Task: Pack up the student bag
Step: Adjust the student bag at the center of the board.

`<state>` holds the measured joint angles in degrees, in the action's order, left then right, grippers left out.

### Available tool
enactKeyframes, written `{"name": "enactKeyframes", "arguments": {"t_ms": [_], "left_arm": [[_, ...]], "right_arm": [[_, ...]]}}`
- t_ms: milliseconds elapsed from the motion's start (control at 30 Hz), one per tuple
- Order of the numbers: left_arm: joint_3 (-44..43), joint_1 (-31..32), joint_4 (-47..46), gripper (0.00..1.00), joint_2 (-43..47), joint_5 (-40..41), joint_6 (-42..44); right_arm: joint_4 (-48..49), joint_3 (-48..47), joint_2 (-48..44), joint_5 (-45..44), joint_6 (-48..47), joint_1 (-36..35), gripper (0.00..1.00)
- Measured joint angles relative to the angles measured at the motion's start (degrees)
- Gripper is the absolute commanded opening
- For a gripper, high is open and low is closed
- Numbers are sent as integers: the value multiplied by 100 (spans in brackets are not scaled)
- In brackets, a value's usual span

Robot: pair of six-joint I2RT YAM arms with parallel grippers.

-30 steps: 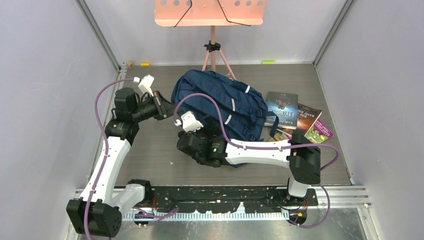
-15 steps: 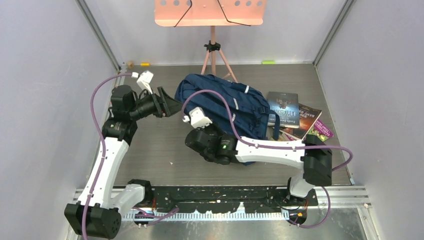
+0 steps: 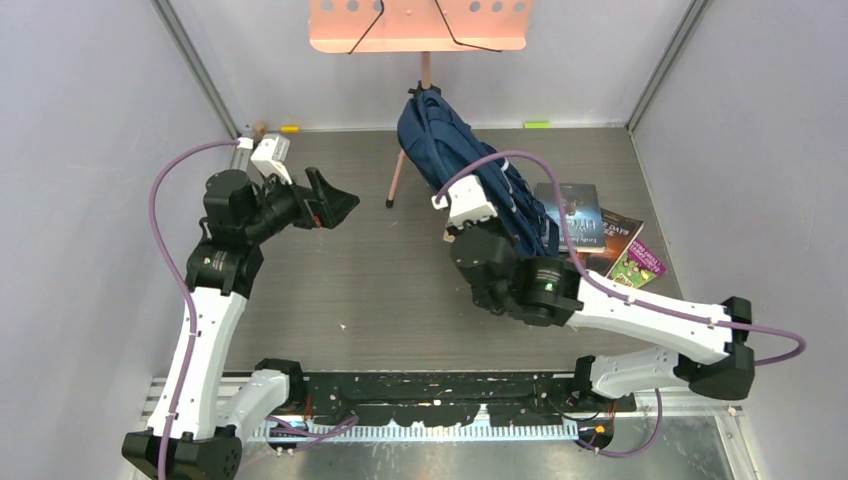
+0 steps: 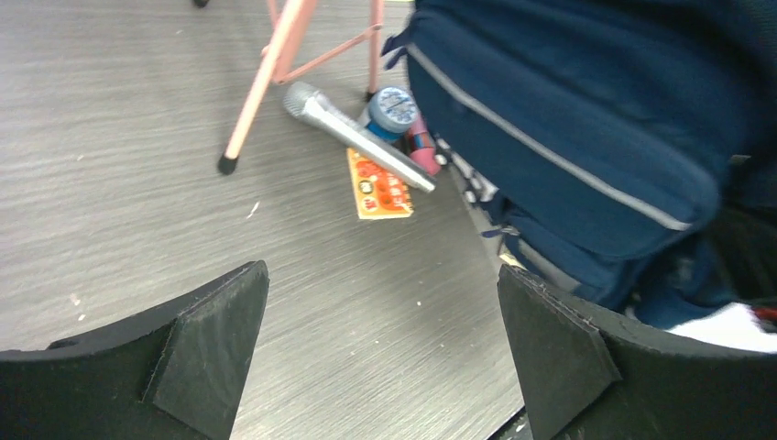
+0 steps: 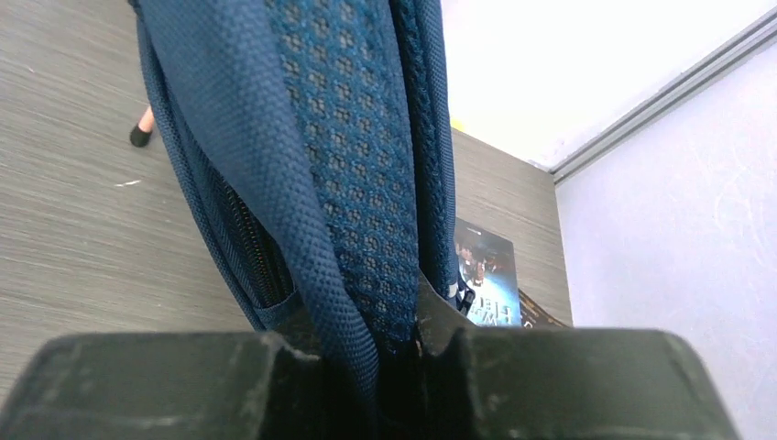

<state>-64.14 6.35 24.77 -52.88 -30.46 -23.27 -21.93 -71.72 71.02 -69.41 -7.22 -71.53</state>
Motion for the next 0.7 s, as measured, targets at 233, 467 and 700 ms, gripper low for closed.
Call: {"name": "enactKeyframes", "arguments": {"t_ms": [233, 467, 700], "left_arm": [[129, -9, 417, 100, 0, 896, -28], [341, -9, 645, 100, 382, 973, 192], [446, -9, 358, 100, 1067, 437, 564]], "right_arm": [[-835, -577, -616, 1174, 339, 2, 1], [-1436, -990, -907, 2463, 822, 0, 1], [-1696, -1029, -949, 3805, 1045, 0, 0]]}}
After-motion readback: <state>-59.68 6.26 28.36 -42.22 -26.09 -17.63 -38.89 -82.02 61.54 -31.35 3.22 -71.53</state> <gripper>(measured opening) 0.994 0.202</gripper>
